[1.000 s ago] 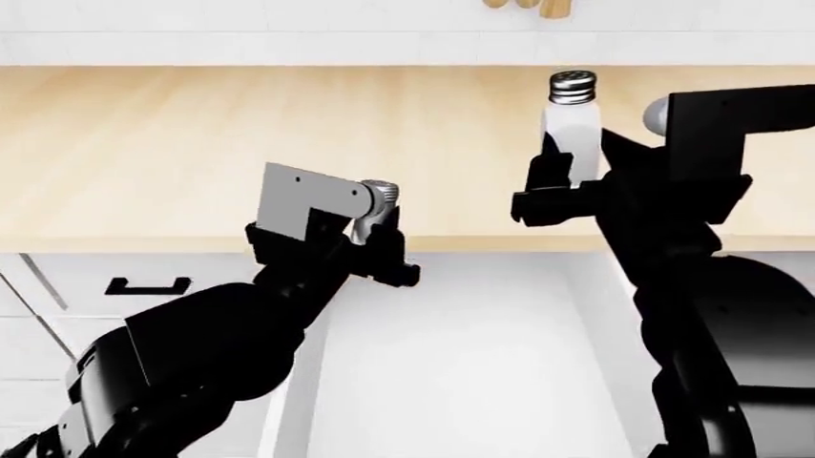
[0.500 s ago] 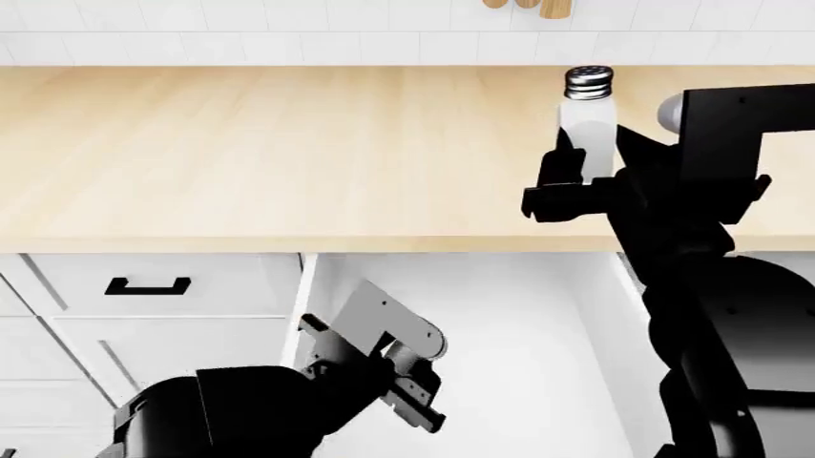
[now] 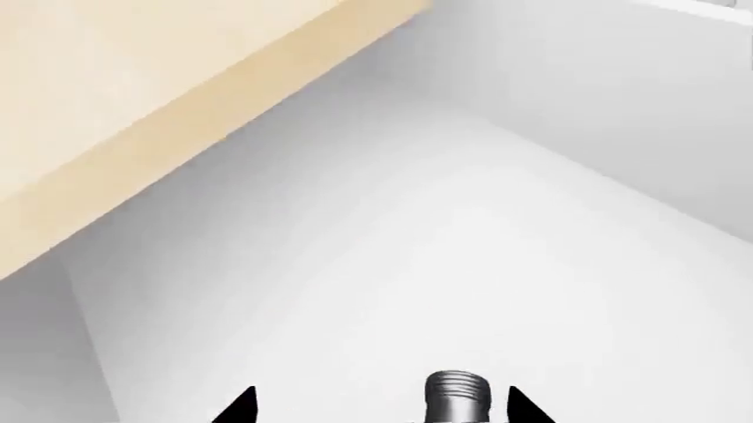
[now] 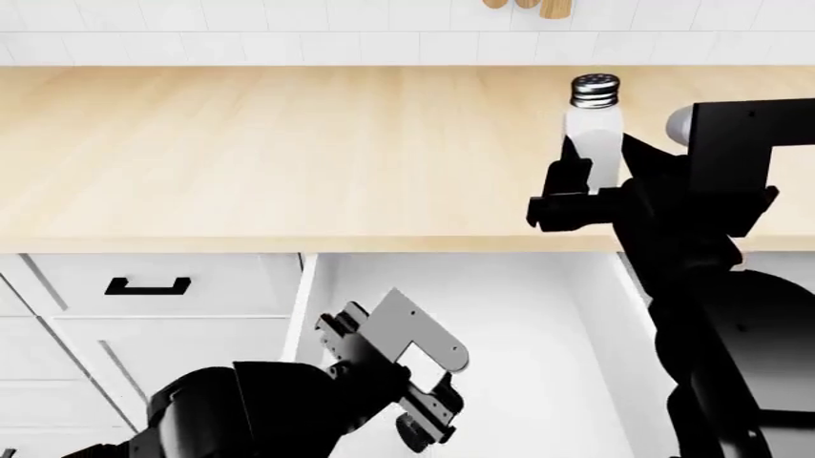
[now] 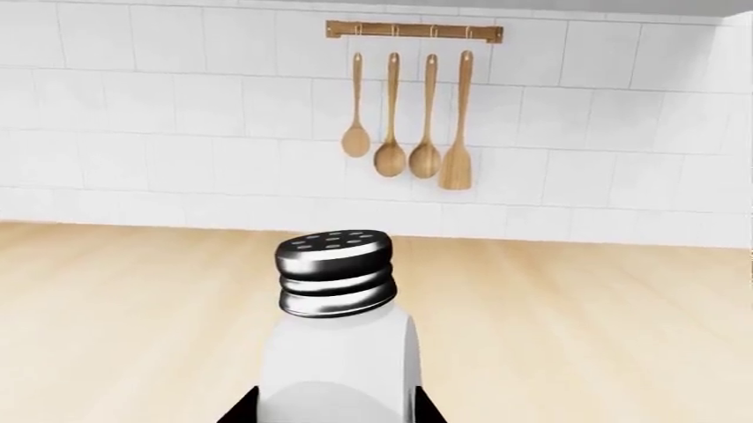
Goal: Pick and place the shaker into the drawer. Then close the cabinet.
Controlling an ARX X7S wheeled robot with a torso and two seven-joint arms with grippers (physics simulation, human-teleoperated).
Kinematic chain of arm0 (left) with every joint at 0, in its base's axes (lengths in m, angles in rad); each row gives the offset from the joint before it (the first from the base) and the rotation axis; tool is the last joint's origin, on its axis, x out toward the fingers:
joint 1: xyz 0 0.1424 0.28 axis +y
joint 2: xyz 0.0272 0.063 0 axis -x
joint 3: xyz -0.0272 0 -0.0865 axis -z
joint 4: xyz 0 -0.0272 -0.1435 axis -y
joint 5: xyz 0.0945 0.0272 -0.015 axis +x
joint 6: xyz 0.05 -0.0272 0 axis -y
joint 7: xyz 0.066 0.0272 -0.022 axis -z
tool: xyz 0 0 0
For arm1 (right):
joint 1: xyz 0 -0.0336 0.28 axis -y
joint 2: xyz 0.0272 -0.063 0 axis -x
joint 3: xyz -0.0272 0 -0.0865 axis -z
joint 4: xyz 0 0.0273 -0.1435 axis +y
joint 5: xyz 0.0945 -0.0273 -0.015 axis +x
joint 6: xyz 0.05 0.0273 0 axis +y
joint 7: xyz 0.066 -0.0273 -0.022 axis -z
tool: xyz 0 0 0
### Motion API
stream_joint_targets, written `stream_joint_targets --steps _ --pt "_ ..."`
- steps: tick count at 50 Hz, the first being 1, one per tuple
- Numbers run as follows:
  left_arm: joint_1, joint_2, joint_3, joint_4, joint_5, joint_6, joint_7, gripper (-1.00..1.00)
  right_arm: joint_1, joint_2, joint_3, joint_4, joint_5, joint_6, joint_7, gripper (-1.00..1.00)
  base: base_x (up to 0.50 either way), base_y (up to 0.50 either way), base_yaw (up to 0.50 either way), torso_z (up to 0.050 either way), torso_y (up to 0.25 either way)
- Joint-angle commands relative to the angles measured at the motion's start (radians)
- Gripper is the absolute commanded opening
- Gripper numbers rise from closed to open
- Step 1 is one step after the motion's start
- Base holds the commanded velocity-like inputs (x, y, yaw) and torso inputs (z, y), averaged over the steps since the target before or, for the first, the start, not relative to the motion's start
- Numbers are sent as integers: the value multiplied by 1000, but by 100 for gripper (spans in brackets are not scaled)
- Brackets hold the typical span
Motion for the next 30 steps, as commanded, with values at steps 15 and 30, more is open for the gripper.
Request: stream_joint_targets --steps 15,30 --pt "-227 -246 -388 447 -383 -69 -318 100 264 505 -234 250 1314 96 816 -100 0 0 0 1 1" --pt "-156 -358 -511 486 -468 17 -372 100 408 609 -649 334 1324 62 575 -100 0 0 0 0 0"
